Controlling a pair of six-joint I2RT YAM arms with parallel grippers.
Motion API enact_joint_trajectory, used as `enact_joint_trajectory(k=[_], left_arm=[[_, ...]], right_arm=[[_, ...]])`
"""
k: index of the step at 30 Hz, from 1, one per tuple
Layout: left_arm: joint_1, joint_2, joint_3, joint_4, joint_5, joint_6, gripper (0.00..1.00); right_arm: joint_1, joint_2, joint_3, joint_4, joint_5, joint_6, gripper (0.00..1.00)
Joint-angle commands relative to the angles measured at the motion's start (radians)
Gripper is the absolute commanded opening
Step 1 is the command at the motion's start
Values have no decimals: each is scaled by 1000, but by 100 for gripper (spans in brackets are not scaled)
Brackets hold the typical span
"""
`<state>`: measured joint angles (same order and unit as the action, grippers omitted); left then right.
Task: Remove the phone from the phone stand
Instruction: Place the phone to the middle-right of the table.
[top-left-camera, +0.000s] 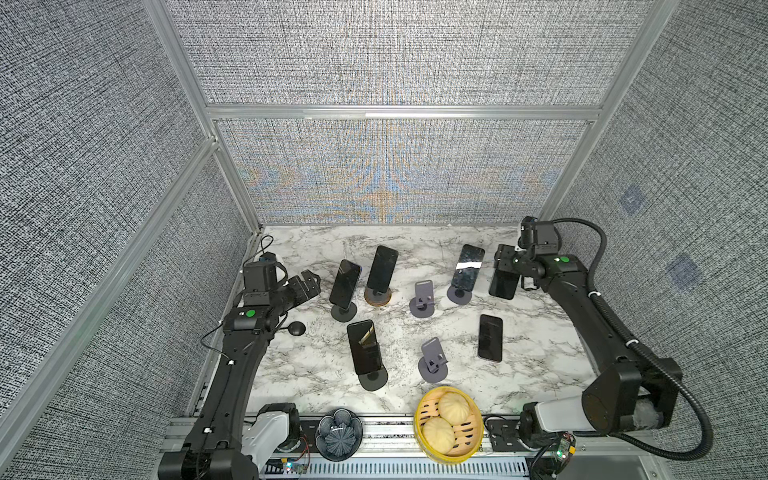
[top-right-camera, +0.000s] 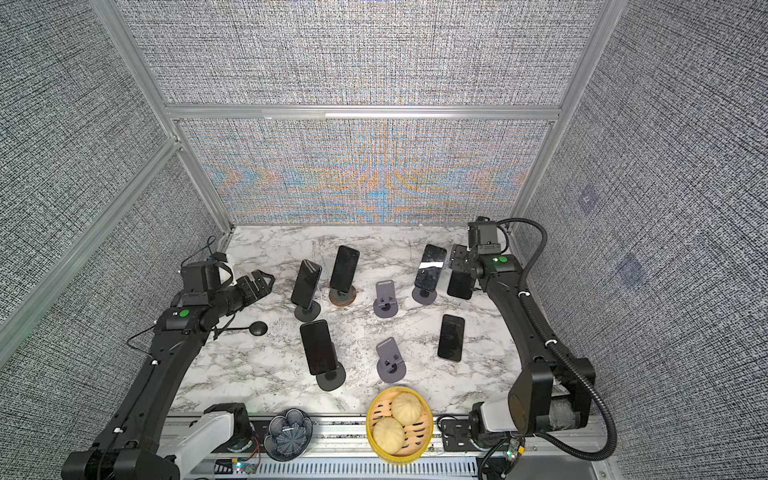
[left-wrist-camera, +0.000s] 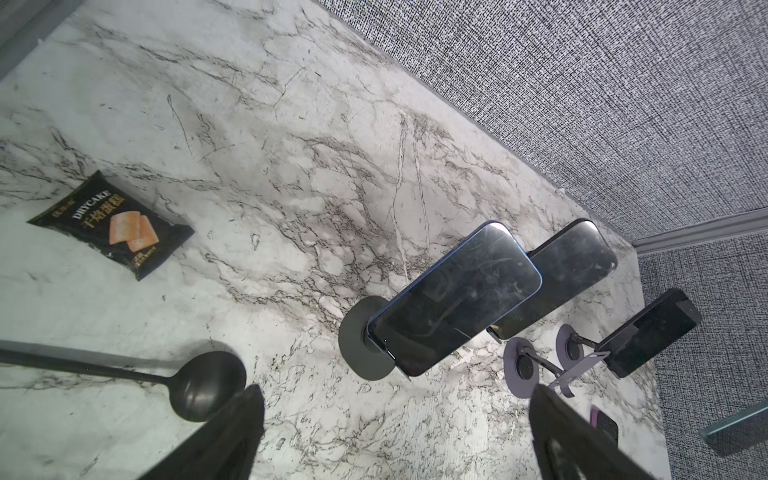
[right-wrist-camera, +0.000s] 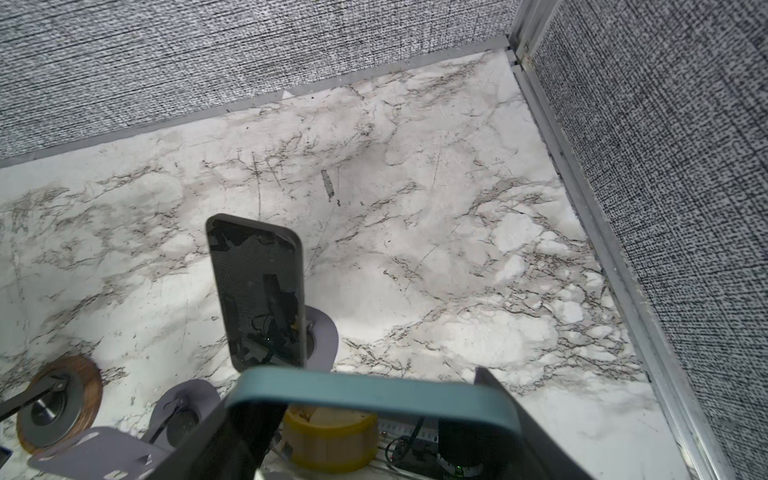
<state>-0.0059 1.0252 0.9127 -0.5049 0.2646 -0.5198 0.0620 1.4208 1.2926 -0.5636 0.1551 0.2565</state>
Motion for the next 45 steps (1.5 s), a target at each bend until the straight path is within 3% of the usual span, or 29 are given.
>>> enact_joint_trajectory(k=[1, 5, 13, 19, 27, 34, 45], left_arm=[[-2, -1, 10, -31, 4, 24, 99], [0, -2, 4, -33, 4, 24, 99], [-2, 21, 9, -40, 73, 10, 99], [-1, 56, 56, -137, 114, 87, 99], [-1, 68, -10, -76, 191, 50, 99], [-1, 122, -32, -27, 309, 42, 99], [-1, 122, -31, -36, 291, 59, 99]], right_arm=[[-48, 12, 4, 23, -27, 3, 71], [-89, 29, 1, 4, -40, 2, 71], [-121, 16, -83, -128, 105, -26, 71], [-126, -19, -209, -178, 129, -23, 71], [-127, 20, -291, -217, 64, 3, 70], [-127, 131, -280, -257, 95, 10, 70], [-125, 193, -323, -218, 53, 5, 69]])
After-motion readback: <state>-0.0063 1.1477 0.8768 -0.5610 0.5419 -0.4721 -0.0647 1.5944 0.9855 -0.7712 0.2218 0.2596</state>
